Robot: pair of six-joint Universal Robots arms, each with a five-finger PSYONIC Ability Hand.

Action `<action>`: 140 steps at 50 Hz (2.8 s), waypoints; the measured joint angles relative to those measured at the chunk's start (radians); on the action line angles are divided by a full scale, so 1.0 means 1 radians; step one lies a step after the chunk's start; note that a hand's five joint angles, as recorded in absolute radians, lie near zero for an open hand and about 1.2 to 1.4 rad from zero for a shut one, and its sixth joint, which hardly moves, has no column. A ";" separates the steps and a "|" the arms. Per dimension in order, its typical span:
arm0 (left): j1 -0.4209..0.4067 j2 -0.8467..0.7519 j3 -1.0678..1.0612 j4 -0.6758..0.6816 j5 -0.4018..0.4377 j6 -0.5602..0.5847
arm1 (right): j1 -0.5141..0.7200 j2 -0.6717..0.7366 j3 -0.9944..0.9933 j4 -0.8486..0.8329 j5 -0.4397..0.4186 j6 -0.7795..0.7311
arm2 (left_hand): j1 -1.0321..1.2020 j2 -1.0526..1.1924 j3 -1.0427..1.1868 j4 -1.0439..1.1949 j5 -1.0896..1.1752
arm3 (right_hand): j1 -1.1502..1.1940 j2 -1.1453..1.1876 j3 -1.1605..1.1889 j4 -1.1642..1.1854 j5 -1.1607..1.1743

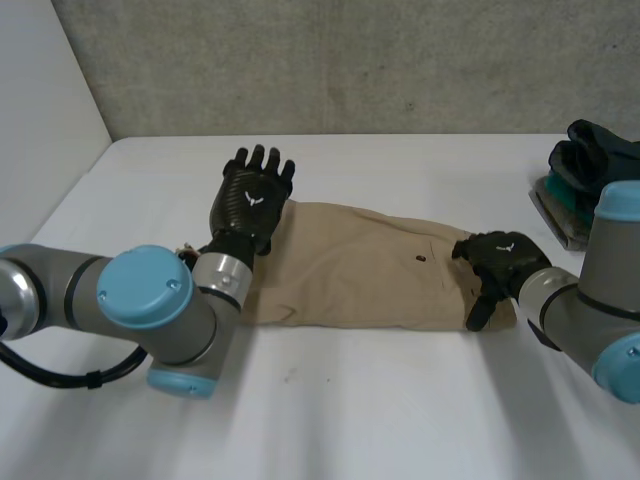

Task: Fold the laundry.

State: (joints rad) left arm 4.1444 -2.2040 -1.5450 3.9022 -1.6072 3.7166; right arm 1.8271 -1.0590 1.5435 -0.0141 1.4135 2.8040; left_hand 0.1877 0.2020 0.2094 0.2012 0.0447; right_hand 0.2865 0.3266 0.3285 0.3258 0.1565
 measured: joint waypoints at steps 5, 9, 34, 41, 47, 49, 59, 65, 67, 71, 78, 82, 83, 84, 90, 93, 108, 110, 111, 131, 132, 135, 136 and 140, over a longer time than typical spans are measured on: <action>-0.001 0.013 -0.035 -0.001 -0.002 -0.014 | -0.011 0.035 0.019 -0.054 -0.005 -0.045 | 0.000 0.000 0.000 0.000 0.000 | 0.366 0.393 0.388 0.389 0.355; 0.000 0.018 -0.041 -0.003 -0.014 -0.016 | -0.041 0.044 0.029 -0.084 0.010 -0.124 | 0.000 0.000 0.000 0.000 0.000 | 0.584 0.769 0.747 0.749 0.669; 0.050 0.249 -0.175 -0.039 -0.037 -0.095 | 0.169 -0.112 0.037 -0.334 -0.078 -0.711 | 0.000 0.000 0.000 0.000 0.000 | 0.694 0.850 0.855 0.865 0.815; 0.081 0.279 -0.183 -0.084 -0.037 -0.152 | 0.393 0.033 0.019 -0.410 -0.326 -0.770 | 0.000 0.000 0.000 0.000 0.000 | 0.570 0.714 0.726 0.727 0.697; 0.087 0.278 -0.179 -0.099 -0.036 -0.168 | 0.447 0.094 0.010 -0.409 -0.363 -0.759 | 0.000 0.000 0.000 0.000 0.000 | -0.083 -0.087 -0.083 -0.076 -0.075; 0.085 0.276 -0.172 -0.099 -0.037 -0.169 | 0.442 0.070 0.011 -0.406 -0.328 -0.680 | 0.000 0.000 0.000 0.000 0.000 | -0.085 -0.107 -0.113 -0.093 -0.093; 0.030 0.261 -0.081 -0.119 -0.036 -0.209 | 0.304 -0.169 0.011 -0.373 -0.207 0.132 | 0.000 0.000 0.000 0.000 0.000 | -0.085 -0.108 -0.116 -0.093 -0.094; -0.045 0.198 0.018 -0.259 -0.031 -0.298 | 0.207 -0.133 -0.087 -0.197 -0.185 0.355 | 0.000 0.000 0.000 0.000 0.000 | -0.085 -0.108 -0.116 -0.093 -0.094; -0.061 0.166 0.049 -0.322 -0.030 -0.319 | 0.197 -0.082 -0.137 -0.126 -0.181 0.332 | 0.000 0.000 0.000 0.000 0.000 | -0.085 -0.108 -0.116 -0.093 -0.094; -0.082 0.097 0.104 -0.445 -0.032 -0.341 | 0.191 0.037 -0.245 0.005 -0.167 0.246 | 0.000 0.000 0.000 0.000 0.000 | -0.085 -0.108 -0.116 -0.093 -0.094; -0.086 -0.014 0.178 -0.608 -0.038 -0.341 | 0.196 0.223 -0.414 0.155 -0.130 0.126 | 0.000 0.000 0.000 0.000 0.000 | -0.085 -0.108 -0.116 -0.093 -0.094; -0.078 -0.072 0.214 -0.681 -0.037 -0.320 | 0.197 0.287 -0.472 0.191 -0.118 0.086 | 0.000 0.000 0.000 0.000 0.000 | -0.085 -0.108 -0.116 -0.093 -0.099; -0.076 -0.081 0.220 -0.691 -0.036 -0.313 | 0.197 0.294 -0.478 0.198 -0.116 0.073 | 0.000 0.000 0.000 0.000 0.000 | -0.085 -0.108 -0.116 -0.093 -0.099; -0.075 -0.085 0.223 -0.696 -0.036 -0.310 | 0.198 0.297 -0.480 0.200 -0.114 0.067 | 0.000 0.000 0.000 0.000 0.000 | -0.085 -0.108 -0.116 -0.093 -0.099; -0.064 -0.118 0.249 -0.715 -0.030 -0.265 | 0.198 0.307 -0.483 0.221 -0.067 -0.045 | 0.000 0.000 0.000 0.000 0.000 | -0.085 -0.105 -0.114 -0.093 -0.099; -0.059 -0.125 0.269 -0.714 -0.025 -0.251 | 0.199 0.305 -0.480 0.222 -0.045 -0.088 | -0.005 0.000 0.000 0.000 -0.001 | -0.085 -0.105 -0.114 -0.093 -0.099; -0.045 0.069 0.289 -0.715 0.066 -0.253 | 0.191 0.039 -0.288 0.005 -0.003 -0.074 | -0.009 0.000 0.000 0.000 -0.002 | -0.127 -0.108 -0.116 -0.093 -0.100; -0.026 0.172 0.272 -0.722 0.146 -0.265 | 0.194 -0.047 -0.164 -0.085 -0.006 -0.050 | -0.009 0.000 0.000 0.000 -0.002 | -0.127 -0.108 -0.116 -0.093 -0.100; -0.020 0.201 0.267 -0.726 0.173 -0.271 | 0.196 -0.062 -0.136 -0.102 -0.007 -0.047 | -0.009 0.000 0.000 0.000 -0.002 | -0.127 -0.108 -0.116 -0.093 -0.100; 0.010 0.382 0.268 -0.838 0.471 -0.339 | 0.331 0.049 0.208 -0.527 -0.006 -0.081 | -0.009 0.000 0.000 0.000 -0.002 | -0.127 -0.108 -0.116 -0.093 -0.101; 0.010 0.380 0.268 -0.839 0.471 -0.341 | 0.331 0.065 0.200 -0.535 -0.005 -0.089 | -0.009 0.000 0.000 0.000 -0.002 | -0.127 -0.108 -0.116 -0.093 -0.101; 0.008 0.375 0.269 -0.840 0.469 -0.346 | 0.332 0.114 0.171 -0.562 -0.003 -0.120 | -0.009 0.000 0.000 0.000 -0.002 | -0.127 -0.108 -0.116 -0.093 -0.101; 0.008 0.374 0.269 -0.840 0.468 -0.347 | 0.332 0.125 0.163 -0.572 -0.002 -0.129 | -0.009 0.000 0.000 0.000 -0.002 | -0.127 -0.108 -0.116 -0.093 -0.101; 0.007 0.372 0.270 -0.839 0.466 -0.349 | 0.331 0.145 0.143 -0.597 -0.002 -0.152 | -0.009 0.000 0.000 0.000 -0.002 | -0.127 -0.108 -0.116 -0.093 -0.101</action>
State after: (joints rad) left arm 4.1512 -1.8318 -1.2750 3.0634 -1.1414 3.3680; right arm 2.1586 -0.9140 1.6867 -0.6110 1.4111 2.6516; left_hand 0.1784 0.2020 0.2094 0.2011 0.0426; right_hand 0.1592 0.2183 0.2128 0.2327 0.0558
